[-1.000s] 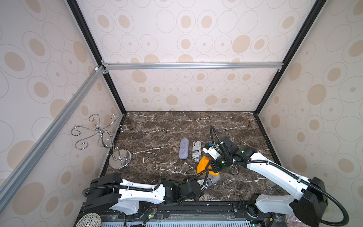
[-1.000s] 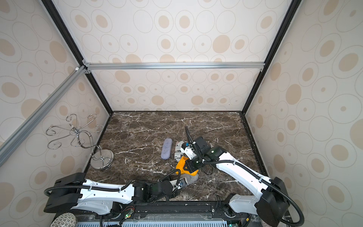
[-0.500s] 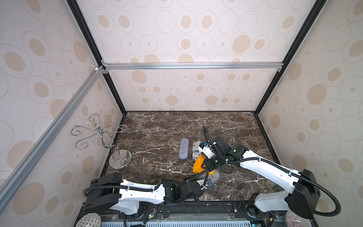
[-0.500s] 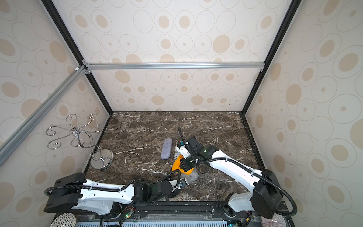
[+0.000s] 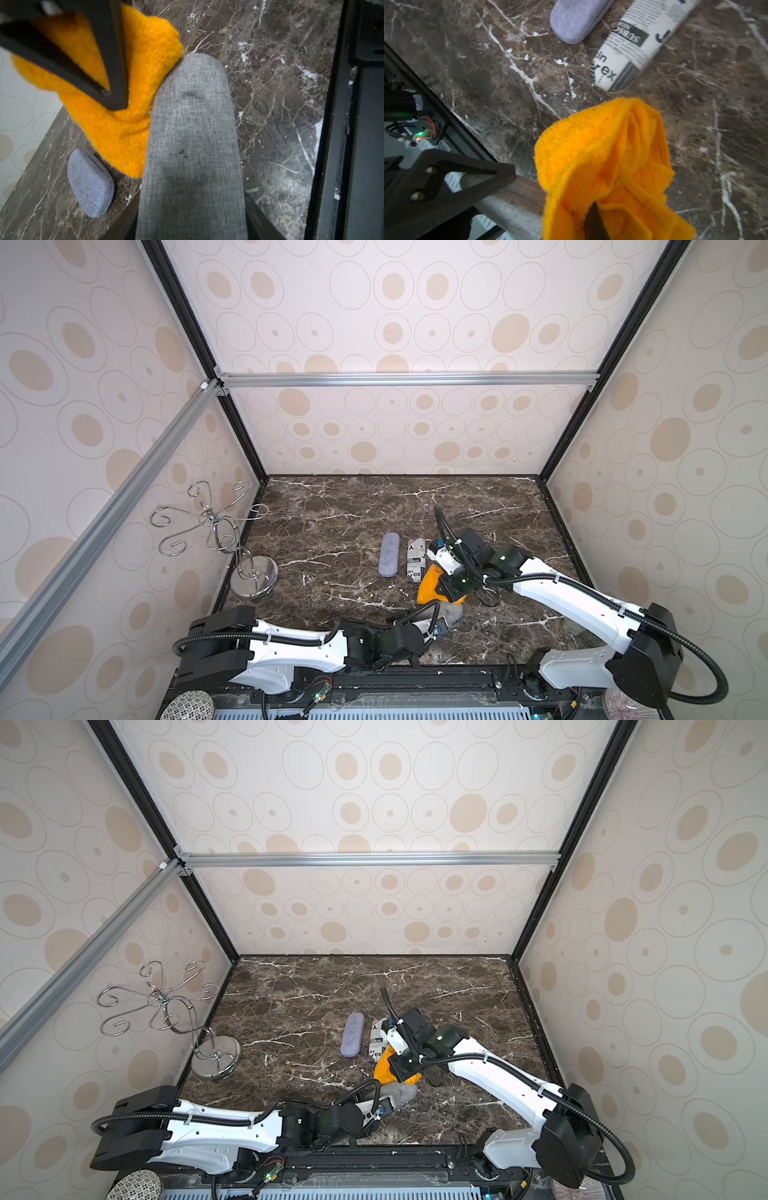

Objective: Wipe the eyeglass case
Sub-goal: Wipe the dirt from the eyeglass case.

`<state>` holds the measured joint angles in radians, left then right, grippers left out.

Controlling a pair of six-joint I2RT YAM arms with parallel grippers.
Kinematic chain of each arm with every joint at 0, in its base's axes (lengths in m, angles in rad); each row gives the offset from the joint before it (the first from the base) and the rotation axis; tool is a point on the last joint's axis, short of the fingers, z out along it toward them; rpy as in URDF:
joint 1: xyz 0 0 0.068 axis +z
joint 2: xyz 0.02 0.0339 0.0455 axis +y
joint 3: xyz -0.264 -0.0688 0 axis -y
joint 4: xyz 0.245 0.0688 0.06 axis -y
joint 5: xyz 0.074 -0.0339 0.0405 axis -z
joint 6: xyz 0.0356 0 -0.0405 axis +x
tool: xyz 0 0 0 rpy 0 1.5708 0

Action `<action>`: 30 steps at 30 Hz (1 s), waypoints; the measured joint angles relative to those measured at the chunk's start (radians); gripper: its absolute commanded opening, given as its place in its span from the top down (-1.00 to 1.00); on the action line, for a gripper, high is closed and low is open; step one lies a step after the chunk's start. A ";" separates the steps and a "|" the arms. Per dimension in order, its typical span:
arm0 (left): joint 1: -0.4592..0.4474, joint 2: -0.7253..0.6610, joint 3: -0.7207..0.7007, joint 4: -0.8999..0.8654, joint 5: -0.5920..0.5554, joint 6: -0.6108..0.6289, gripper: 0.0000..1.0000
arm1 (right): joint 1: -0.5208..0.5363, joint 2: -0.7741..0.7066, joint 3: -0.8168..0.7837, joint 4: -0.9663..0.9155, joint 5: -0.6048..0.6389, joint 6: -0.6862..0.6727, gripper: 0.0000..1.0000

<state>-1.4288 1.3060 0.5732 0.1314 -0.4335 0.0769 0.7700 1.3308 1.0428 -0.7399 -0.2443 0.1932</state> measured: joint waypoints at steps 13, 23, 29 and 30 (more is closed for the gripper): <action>-0.002 -0.001 -0.002 -0.005 -0.029 -0.013 0.31 | -0.003 0.014 -0.005 0.056 -0.038 0.030 1.00; 0.020 -0.065 -0.039 -0.083 -0.069 -0.294 0.33 | -0.065 -0.286 -0.160 0.007 0.129 0.130 1.00; 0.093 -0.150 -0.078 -0.192 -0.090 -0.567 0.30 | -0.064 -0.417 -0.221 -0.005 0.110 0.151 1.00; 0.111 -0.164 -0.086 -0.212 -0.090 -0.607 0.29 | -0.064 -0.428 -0.225 -0.003 0.098 0.151 1.00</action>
<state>-1.3182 1.1416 0.4873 -0.0811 -0.5240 -0.5304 0.7055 0.9024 0.8177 -0.7425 -0.1463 0.3439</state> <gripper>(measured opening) 0.611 0.109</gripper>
